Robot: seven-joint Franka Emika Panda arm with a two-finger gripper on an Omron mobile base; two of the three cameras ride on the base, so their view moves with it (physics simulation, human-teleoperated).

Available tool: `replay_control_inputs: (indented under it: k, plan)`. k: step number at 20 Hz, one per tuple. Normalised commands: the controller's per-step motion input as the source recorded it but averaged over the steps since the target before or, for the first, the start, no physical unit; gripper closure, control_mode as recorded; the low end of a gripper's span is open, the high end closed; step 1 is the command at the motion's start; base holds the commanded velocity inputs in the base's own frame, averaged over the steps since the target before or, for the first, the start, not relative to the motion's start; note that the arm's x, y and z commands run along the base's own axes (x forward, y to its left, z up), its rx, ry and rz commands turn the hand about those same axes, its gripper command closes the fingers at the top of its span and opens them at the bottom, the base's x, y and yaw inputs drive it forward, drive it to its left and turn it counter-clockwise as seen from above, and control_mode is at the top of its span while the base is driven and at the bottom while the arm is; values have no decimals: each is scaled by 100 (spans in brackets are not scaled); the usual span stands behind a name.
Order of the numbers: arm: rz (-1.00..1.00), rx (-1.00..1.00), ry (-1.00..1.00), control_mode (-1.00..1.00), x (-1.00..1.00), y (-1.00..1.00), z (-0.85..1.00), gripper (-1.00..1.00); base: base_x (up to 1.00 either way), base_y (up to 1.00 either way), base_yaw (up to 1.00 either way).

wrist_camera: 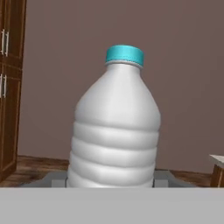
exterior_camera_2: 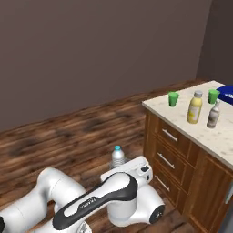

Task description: Place the drinks on the dining counter in a tight cluster.

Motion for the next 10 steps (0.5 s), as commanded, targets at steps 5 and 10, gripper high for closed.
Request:
replay_control_inputs:
  k: [5, 10]
  plan:
    - [0, 0, 0, 100, 0, 0, 0, 100, 58, 11, -42]
    - [0, 0, 0, 100, 0, 0, 0, 100, 85, 7, -9]
